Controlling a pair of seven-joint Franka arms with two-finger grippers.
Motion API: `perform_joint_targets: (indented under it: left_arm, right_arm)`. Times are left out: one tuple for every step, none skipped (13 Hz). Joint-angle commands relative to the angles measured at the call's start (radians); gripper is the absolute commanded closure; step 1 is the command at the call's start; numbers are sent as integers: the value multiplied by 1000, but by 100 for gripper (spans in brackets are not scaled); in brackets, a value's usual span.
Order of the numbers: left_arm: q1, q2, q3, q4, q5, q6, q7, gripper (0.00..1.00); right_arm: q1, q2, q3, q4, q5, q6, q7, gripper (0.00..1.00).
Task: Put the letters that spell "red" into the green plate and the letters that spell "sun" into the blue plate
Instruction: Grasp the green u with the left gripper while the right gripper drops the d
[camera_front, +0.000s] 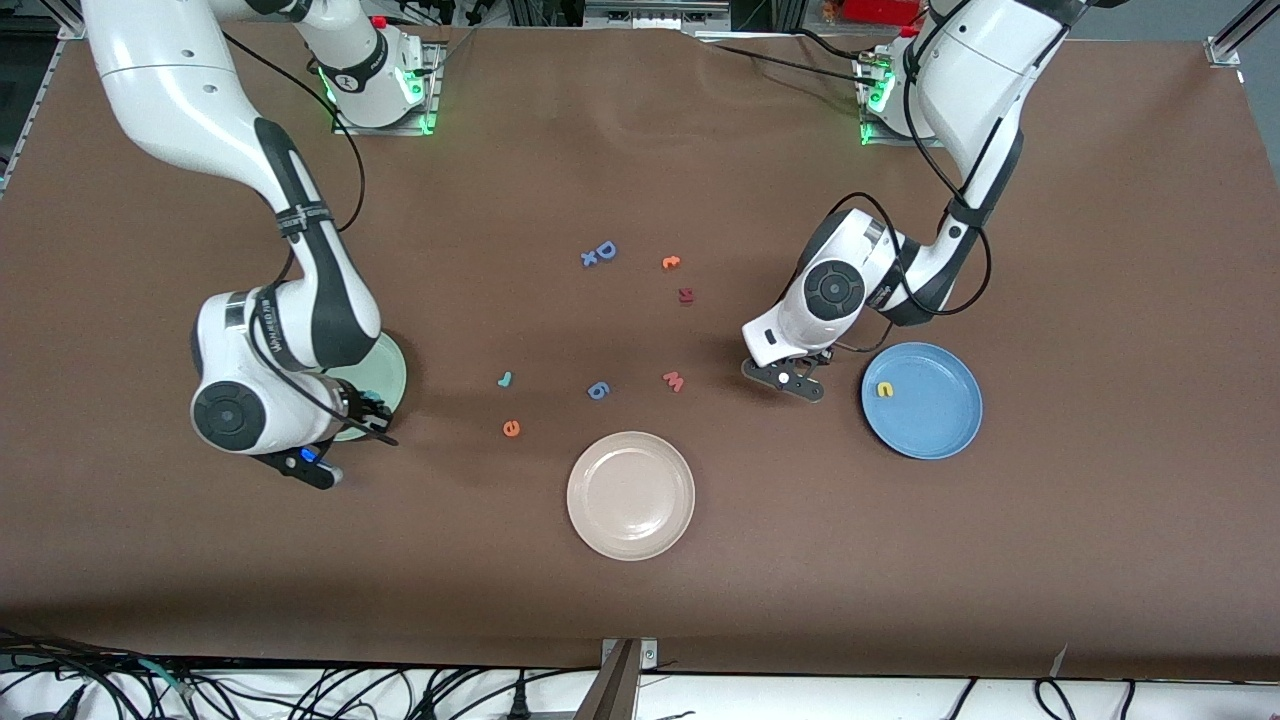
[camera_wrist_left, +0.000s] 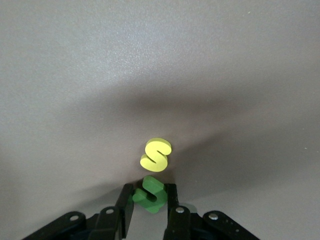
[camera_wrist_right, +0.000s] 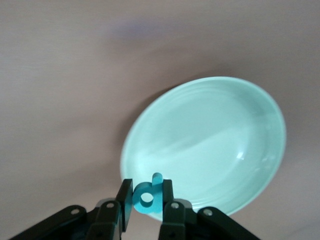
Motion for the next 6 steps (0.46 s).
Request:
perform_joint_targets:
  left_arm:
    - [4,-9,-4,1,26,-1,-21,92]
    - [7,-27,-4,2,26,-19,-19,92]
    - [16,-47,-4,19,26,-67,-14,92]
    - [27,-62,-5,46,26,-134,-11,92]
    - [33,-73,-5,74,26,-194,-10,92]
    - [39,-76,-4,106,26,-251,2,92]
  right_arm:
    - [-67,-6,6,-9,11,-53,-98,80]
    - [-75,-4,6,-11,12,-56,-108,79]
    - [-77,-3,6,-11,13,-57,-109,79]
    - [-83,-1,6,-11,13,-57,-109,79]
    - [-87,-1,6,-11,9,-56,-109,78]
    - [-92,0,6,-11,9,-54,-111,78]
